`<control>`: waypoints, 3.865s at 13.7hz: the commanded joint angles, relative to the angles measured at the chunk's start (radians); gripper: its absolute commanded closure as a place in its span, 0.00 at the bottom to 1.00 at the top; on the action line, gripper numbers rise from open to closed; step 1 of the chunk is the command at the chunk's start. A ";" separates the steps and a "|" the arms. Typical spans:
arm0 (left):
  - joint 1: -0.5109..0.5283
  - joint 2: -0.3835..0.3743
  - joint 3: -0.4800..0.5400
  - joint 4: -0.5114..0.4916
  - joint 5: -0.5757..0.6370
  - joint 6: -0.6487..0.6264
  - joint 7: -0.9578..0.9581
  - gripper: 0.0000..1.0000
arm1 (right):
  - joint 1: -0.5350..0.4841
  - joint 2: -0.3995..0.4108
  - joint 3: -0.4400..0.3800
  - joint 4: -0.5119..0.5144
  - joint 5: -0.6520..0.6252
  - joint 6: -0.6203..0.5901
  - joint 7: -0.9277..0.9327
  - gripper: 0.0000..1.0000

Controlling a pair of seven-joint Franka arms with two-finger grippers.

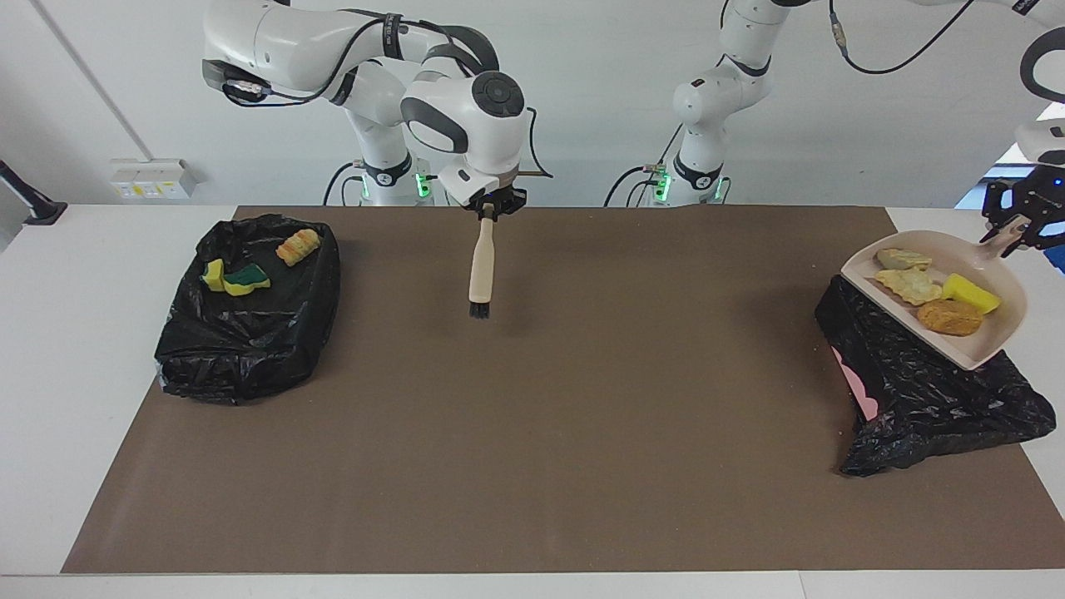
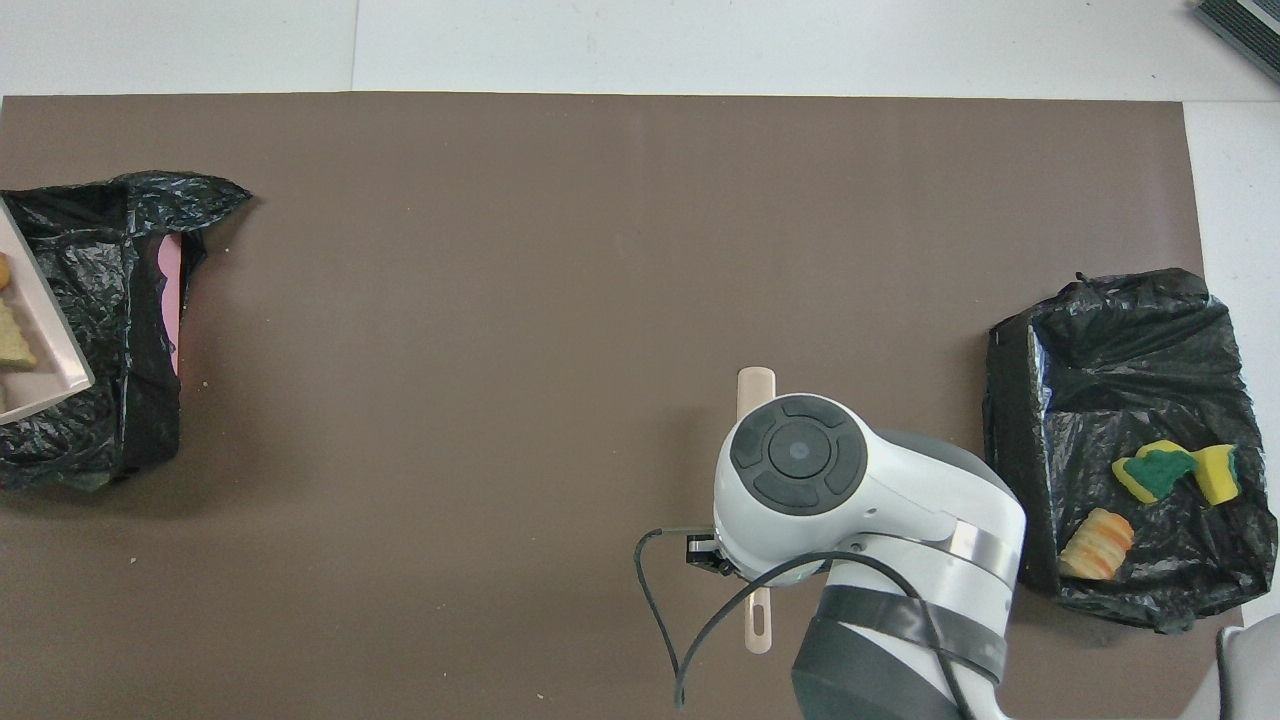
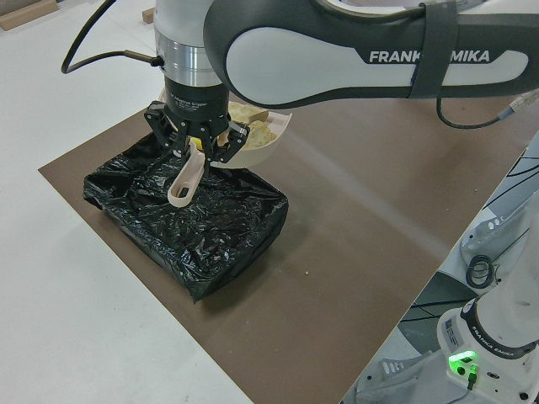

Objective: Sweep and dump trash in bin
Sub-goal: 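Tilt the dustpan with the left gripper to dump debris into the bag, then bring the empty dustpan back with the left gripper to the table center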

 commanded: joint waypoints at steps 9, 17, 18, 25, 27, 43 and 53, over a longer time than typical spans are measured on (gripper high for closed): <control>-0.023 0.060 -0.009 0.032 0.385 0.190 0.045 1.00 | -0.119 -0.345 -0.101 -0.018 0.254 0.220 -0.298 1.00; -0.152 0.103 -0.009 0.032 0.807 0.179 0.036 1.00 | -0.159 -0.521 -0.128 -0.032 0.432 0.300 -0.430 1.00; -0.154 0.103 -0.009 0.033 0.841 0.179 0.036 1.00 | -0.159 -0.543 -0.135 -0.038 0.447 0.313 -0.447 1.00; -0.218 0.057 -0.012 0.056 0.968 0.096 0.002 1.00 | -0.156 -0.591 -0.167 -0.046 0.466 0.346 -0.499 1.00; -0.220 0.028 -0.015 0.055 0.927 0.074 -0.007 1.00 | -0.149 -0.592 -0.167 -0.043 0.464 0.346 -0.479 1.00; -0.474 0.005 -0.023 -0.063 0.128 -0.014 -0.874 1.00 | 0.424 -0.741 -0.687 -0.056 0.727 0.375 -0.545 1.00; -0.632 0.187 -0.024 0.138 -0.067 0.009 -1.363 1.00 | 0.634 -0.775 -0.785 -0.207 0.825 0.438 -0.534 1.00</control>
